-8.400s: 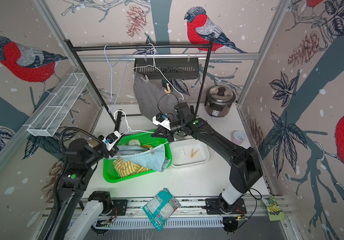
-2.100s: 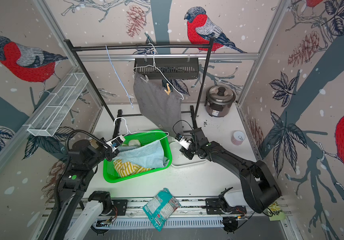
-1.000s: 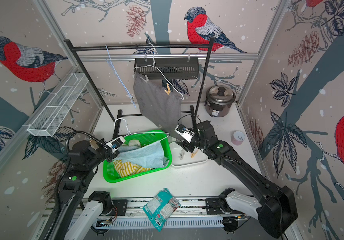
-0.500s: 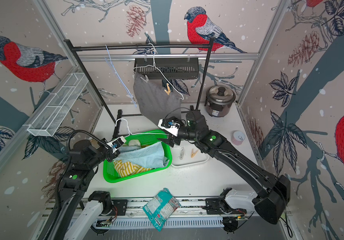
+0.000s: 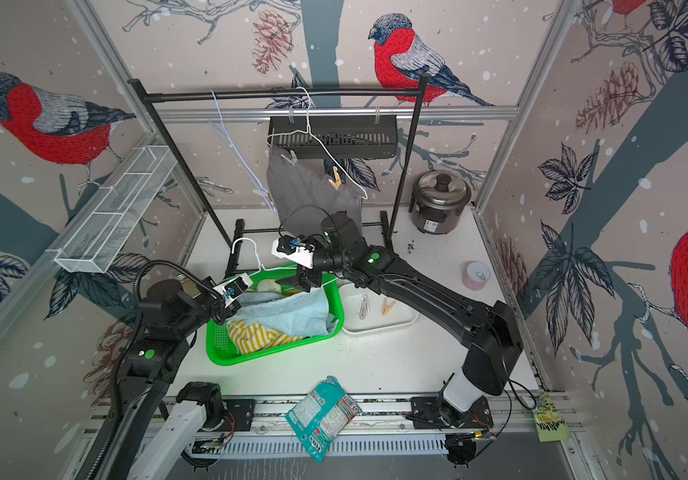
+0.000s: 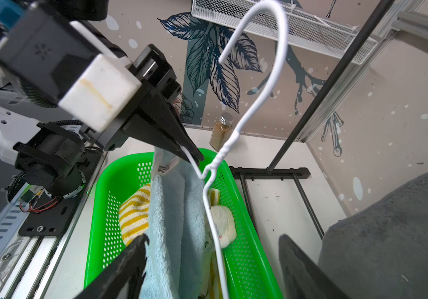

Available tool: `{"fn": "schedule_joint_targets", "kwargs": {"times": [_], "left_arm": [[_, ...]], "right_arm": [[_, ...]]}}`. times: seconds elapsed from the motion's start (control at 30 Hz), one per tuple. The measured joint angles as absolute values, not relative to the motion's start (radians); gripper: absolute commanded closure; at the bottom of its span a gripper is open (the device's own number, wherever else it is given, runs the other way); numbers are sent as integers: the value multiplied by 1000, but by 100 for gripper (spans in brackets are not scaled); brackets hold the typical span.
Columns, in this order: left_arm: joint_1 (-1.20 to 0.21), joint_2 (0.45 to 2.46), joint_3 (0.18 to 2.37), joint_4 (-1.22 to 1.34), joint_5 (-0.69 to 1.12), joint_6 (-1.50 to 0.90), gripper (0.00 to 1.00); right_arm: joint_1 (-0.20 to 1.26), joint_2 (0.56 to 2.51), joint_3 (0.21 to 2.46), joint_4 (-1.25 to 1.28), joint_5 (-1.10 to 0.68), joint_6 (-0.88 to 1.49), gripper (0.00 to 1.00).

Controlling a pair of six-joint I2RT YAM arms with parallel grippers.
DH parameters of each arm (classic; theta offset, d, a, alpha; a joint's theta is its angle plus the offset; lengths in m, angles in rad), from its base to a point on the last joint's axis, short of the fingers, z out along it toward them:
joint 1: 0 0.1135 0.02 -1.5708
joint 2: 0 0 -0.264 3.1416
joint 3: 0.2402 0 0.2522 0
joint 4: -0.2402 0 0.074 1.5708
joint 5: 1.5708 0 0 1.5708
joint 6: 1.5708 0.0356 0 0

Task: Remove the clothespins securing towels to the hanger
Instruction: Remove the clothespin from the hanger.

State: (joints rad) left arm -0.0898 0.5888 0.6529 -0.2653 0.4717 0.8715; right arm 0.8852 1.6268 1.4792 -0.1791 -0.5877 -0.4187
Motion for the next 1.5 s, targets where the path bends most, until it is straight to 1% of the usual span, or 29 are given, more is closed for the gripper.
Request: {"fn": "schedule_joint_targets", "kwargs": {"times": [0.17, 0.2, 0.27, 0.47, 0.57, 0.67, 0.73, 0.8, 0.83, 0.87, 0.97, 1.03, 1.13, 1.27, 1.3, 1.4, 1.5], "left_arm": [[-91, 584, 649, -265, 479, 872, 100], [-91, 583, 649, -266, 481, 872, 100], [-91, 582, 648, -265, 489, 872, 100], [-93, 579, 647, -265, 498, 879, 100], [-93, 578, 647, -265, 502, 882, 100], [-94, 578, 647, -265, 505, 883, 100], [-94, 578, 647, -265, 506, 883, 100], [-94, 578, 647, -263, 505, 884, 100], [-94, 578, 647, -263, 503, 886, 97], [-94, 578, 647, -263, 501, 889, 89], [-94, 574, 648, -258, 504, 861, 74], [-95, 562, 651, -258, 514, 842, 59], [-95, 539, 656, -258, 520, 789, 46], [-95, 503, 673, -263, 501, 694, 39], [-96, 493, 678, -268, 489, 662, 35], [-96, 459, 691, -284, 464, 542, 30], [-96, 420, 696, -302, 410, 395, 29]], "right_arm": [[902, 1695, 1534, -179, -615, -396, 34], [904, 1703, 1541, -178, -620, -393, 37], [909, 1718, 1549, -178, -628, -391, 40], [922, 1753, 1565, -178, -646, -370, 52], [926, 1760, 1570, -177, -648, -366, 62], [928, 1763, 1573, -176, -648, -363, 76], [928, 1763, 1573, -175, -647, -362, 88], [928, 1763, 1573, -178, -649, -359, 96], [928, 1763, 1573, -179, -655, -344, 96], [928, 1763, 1573, -179, -659, -343, 97], [928, 1763, 1571, -179, -657, -341, 98], [930, 1761, 1563, -176, -635, -341, 98], [929, 1753, 1547, -175, -623, -341, 98], [928, 1745, 1537, -168, -601, -342, 98], [927, 1745, 1537, -164, -598, -342, 98], [926, 1739, 1534, -155, -595, -342, 98], [925, 1737, 1532, -149, -595, -342, 98]]}}
